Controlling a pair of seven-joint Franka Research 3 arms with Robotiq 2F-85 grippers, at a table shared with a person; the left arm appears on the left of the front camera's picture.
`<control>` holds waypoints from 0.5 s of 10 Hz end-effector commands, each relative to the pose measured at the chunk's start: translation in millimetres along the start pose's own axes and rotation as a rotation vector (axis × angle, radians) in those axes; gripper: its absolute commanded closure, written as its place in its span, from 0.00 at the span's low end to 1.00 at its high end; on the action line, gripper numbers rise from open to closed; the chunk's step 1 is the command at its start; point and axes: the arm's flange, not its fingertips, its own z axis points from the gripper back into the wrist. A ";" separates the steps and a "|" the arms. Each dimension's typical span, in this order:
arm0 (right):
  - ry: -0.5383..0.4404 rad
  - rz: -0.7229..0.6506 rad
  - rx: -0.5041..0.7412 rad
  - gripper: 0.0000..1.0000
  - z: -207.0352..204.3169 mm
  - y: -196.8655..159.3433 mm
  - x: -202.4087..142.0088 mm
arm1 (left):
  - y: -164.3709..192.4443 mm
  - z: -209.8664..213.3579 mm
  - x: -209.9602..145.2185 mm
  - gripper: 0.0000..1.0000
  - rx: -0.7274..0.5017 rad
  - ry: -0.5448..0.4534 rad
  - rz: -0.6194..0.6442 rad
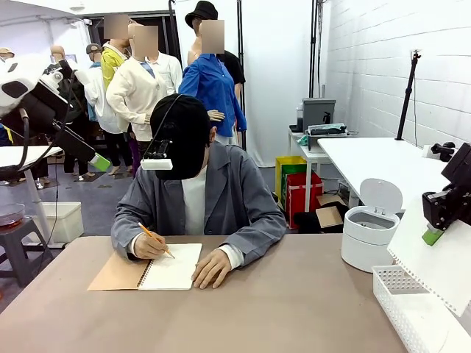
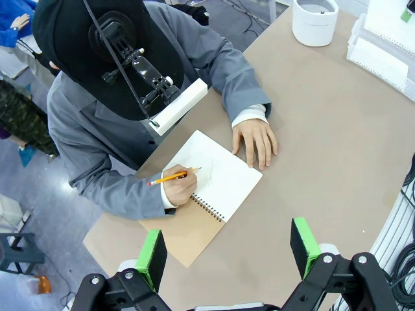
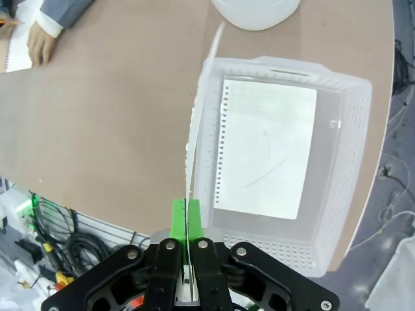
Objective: Sort the paper based on its condition.
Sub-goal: If a person hands you a paper, place it in the Organizing basket , and if it's crumpled, put it in the Trash can.
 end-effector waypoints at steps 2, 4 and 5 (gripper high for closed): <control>0.010 0.011 -0.017 1.00 -1.1 -1.7 2.8 | -0.3 0.6 -0.3 0.00 -0.010 0.002 0.006; 0.011 0.026 -0.013 1.00 -18.1 -2.6 -2.1 | -0.3 0.6 -0.3 0.00 -0.010 0.002 0.006; 0.024 0.036 -0.017 1.00 -32.6 -4.2 -3.7 | -0.3 0.6 -0.3 0.00 -0.010 0.002 0.006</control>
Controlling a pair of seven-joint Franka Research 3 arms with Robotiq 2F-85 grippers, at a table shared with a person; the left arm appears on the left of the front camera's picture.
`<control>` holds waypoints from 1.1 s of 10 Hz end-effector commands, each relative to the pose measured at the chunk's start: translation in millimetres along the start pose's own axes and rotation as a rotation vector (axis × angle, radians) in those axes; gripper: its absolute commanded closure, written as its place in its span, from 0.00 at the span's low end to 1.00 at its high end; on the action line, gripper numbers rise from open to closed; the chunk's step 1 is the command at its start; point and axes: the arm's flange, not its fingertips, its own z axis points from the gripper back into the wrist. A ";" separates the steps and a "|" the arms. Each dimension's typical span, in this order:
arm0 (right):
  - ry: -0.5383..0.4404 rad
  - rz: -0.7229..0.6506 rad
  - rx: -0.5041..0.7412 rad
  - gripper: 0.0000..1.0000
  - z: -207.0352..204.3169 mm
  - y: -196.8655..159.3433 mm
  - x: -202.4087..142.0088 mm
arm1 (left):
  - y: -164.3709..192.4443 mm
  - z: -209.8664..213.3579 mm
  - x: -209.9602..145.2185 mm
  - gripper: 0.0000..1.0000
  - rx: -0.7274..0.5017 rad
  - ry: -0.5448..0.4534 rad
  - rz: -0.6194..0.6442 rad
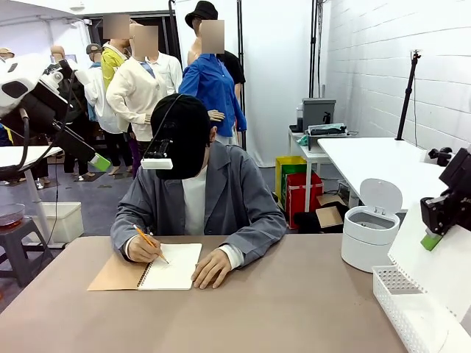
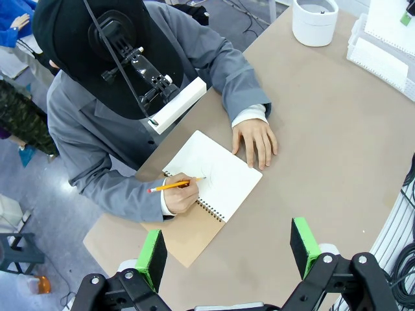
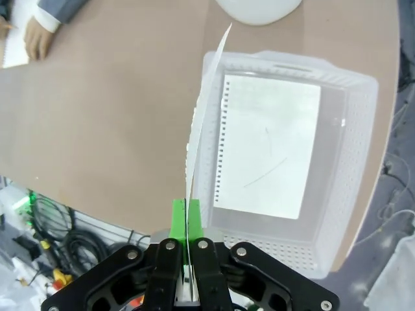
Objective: Sort the paper based on its condition.
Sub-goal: If a person hands you a paper, place it in the Organizing basket , and if it's crumpled, put it in the Trash can.
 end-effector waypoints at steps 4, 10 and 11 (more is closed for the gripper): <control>0.030 0.007 -0.034 1.00 -50.5 -23.0 -23.6 | -0.3 0.6 -0.3 0.00 -0.010 0.002 0.007; 0.054 -0.027 0.006 1.00 -91.5 -46.1 -47.5 | -0.3 0.6 -0.3 0.00 -0.010 0.002 0.007; 0.072 -0.047 0.008 1.00 -99.4 -48.2 -49.2 | -0.3 0.6 -0.3 0.00 -0.010 0.002 0.007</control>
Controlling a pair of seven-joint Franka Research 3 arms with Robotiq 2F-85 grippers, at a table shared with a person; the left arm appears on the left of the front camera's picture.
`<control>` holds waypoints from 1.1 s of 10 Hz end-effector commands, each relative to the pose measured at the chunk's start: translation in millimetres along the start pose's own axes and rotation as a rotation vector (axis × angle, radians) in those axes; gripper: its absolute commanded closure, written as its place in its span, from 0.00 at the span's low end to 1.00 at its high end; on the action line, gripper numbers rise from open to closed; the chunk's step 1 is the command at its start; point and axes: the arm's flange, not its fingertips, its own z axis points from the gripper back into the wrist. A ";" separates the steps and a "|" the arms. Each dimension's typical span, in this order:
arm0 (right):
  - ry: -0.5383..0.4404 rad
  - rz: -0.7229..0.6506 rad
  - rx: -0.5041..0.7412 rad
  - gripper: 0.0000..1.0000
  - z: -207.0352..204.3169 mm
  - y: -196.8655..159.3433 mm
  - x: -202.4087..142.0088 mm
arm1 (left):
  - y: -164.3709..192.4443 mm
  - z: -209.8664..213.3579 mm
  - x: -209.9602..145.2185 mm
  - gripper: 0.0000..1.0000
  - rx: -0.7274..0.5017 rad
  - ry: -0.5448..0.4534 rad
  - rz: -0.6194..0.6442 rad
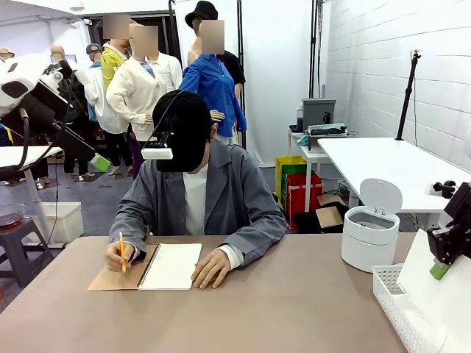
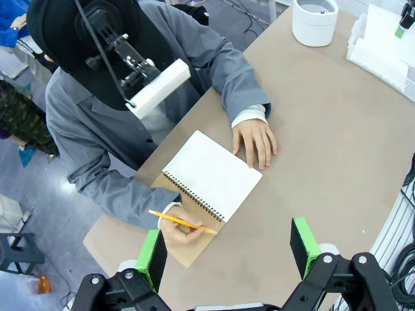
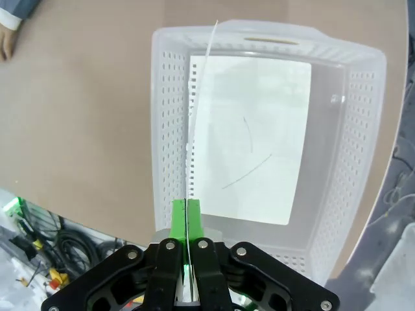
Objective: Sort the paper based on its condition.
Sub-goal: If a person hands you a paper, place it in the Organizing basket , and if it's crumpled, put it in the Trash can.
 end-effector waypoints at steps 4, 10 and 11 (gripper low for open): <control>0.030 -0.015 0.021 1.00 -80.4 -0.9 -48.0 | -0.3 0.6 -0.3 0.00 -0.010 0.002 0.007; 0.026 -0.047 0.047 0.61 -91.5 1.0 -59.1 | -0.3 0.6 -0.3 0.00 -0.010 0.002 0.007; 0.028 -0.052 0.041 0.42 -89.9 0.6 -60.1 | -0.3 0.6 -0.3 0.00 -0.010 0.002 0.007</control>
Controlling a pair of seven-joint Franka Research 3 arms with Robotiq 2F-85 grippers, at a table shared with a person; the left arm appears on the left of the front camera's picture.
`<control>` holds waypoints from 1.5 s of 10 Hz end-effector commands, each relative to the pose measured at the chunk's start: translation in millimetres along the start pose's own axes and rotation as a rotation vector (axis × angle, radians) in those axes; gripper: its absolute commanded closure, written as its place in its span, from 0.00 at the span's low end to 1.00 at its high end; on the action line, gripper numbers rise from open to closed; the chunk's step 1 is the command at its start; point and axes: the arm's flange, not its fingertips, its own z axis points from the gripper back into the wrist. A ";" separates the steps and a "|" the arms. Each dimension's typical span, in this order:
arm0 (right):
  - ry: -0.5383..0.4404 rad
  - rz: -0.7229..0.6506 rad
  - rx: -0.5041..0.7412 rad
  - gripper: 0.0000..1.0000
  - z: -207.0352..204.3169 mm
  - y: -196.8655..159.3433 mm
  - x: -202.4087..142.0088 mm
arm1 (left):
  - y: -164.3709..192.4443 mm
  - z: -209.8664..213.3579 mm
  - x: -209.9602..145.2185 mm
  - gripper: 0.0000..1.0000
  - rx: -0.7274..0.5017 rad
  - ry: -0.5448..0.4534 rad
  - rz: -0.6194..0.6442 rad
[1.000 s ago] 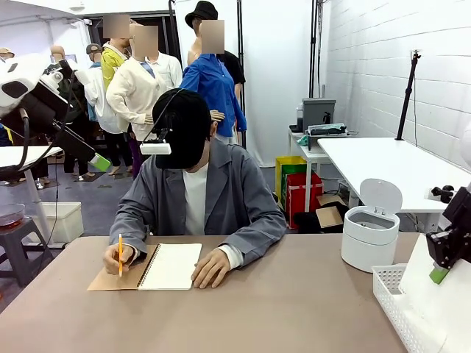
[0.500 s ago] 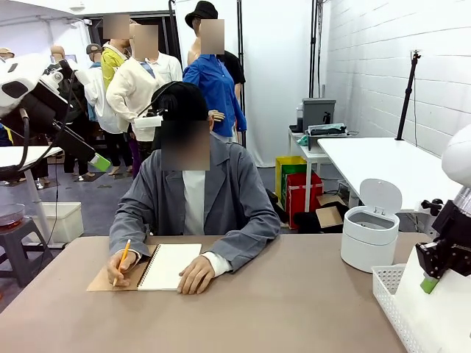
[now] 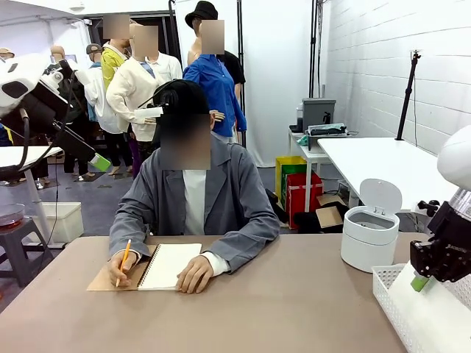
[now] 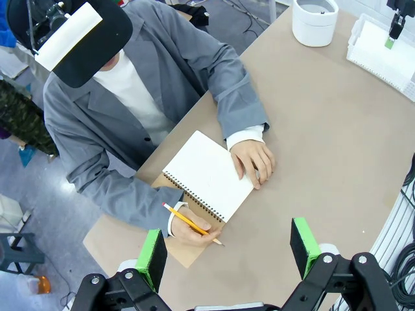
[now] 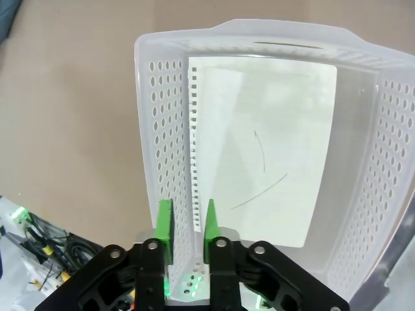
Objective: Sort the paper based on its condition.
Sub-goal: If a person hands you a paper, place it in the Organizing basket , and if it's crumpled, put it in the Trash can.
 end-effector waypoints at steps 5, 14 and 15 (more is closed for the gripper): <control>0.026 -0.043 -0.111 0.00 -30.5 5.0 -86.7 | -0.3 0.6 -0.3 0.00 -0.010 0.002 0.007; 0.007 0.247 -0.211 0.00 39.7 23.9 -75.9 | -0.3 0.6 -0.3 0.00 -0.010 0.002 0.007; 0.006 0.227 -0.166 0.00 44.2 25.0 -75.5 | -0.3 0.6 -0.3 0.00 -0.010 0.002 0.007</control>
